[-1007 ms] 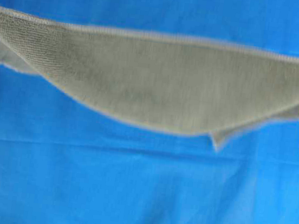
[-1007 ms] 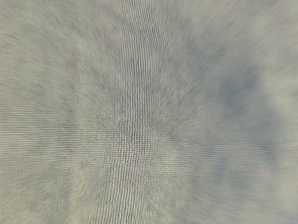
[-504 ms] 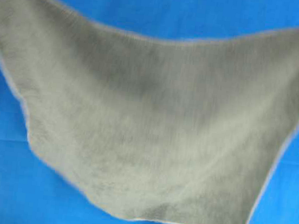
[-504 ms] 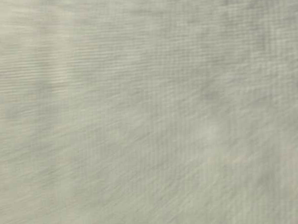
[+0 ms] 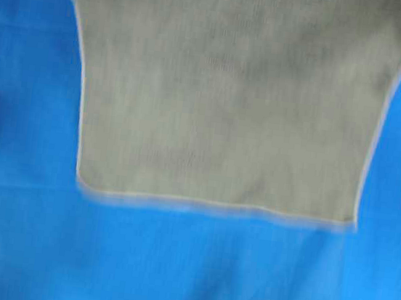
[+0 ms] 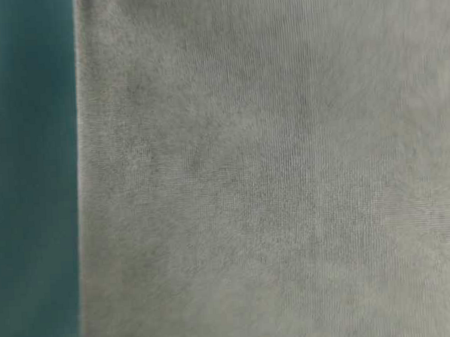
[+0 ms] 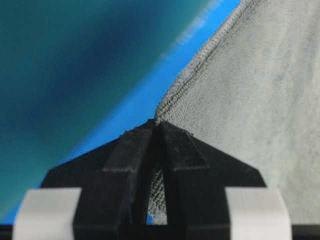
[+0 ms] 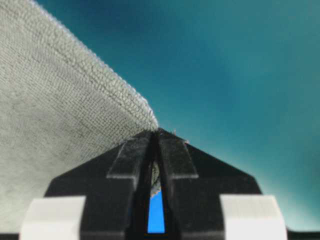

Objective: Fold a large towel.
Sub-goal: 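Lay the towel flat by dragging both grippers toward the near edge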

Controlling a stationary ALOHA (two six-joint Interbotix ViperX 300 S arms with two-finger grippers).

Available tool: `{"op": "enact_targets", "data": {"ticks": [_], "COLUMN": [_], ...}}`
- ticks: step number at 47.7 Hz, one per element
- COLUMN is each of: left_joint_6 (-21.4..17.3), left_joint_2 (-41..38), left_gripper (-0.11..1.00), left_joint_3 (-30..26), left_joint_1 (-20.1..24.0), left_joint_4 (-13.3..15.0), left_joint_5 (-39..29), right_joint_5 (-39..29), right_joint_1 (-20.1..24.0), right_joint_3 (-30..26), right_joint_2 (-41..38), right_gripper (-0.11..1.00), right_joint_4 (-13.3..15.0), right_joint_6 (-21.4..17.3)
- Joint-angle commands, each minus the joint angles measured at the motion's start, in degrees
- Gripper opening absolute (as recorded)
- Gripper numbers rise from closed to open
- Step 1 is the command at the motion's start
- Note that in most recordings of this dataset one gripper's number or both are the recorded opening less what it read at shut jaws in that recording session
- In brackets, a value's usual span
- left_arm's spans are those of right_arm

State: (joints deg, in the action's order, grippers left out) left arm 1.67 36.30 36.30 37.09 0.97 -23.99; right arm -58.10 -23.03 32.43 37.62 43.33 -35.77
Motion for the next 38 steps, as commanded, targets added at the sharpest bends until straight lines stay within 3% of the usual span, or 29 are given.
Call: {"op": "enact_targets", "data": {"ticks": [1,10,16,27,38], "left_joint_6": [-2.90,-6.06,-5.80,-4.22,0.18], "left_joint_2": [-3.08,-7.56,-6.42,-2.37,-3.43], "left_gripper": [0.03,0.03,0.03,0.03,0.03], "left_joint_3": [-1.41,-2.81,-0.97,10.20,23.38], "left_joint_1": [1.93,0.62,-3.16,-15.29,-24.52], "left_joint_4": [0.18,0.35,0.53,0.97,1.05], "left_joint_5": [2.81,1.05,-2.64,-3.16,8.26], "right_joint_5": [5.89,9.49,7.91,7.38,10.02], "right_joint_1": [-4.04,-5.98,-4.22,6.50,15.82], "right_joint_3": [0.35,2.11,3.87,12.83,21.62], "right_joint_2": [-0.88,-2.02,-0.53,3.43,2.72], "right_gripper": [0.03,0.03,0.03,0.03,0.03], "right_joint_4": [0.62,-0.53,-4.83,-15.64,-22.85], "right_joint_6": [-0.18,-0.35,0.26,-0.26,-1.93]}}
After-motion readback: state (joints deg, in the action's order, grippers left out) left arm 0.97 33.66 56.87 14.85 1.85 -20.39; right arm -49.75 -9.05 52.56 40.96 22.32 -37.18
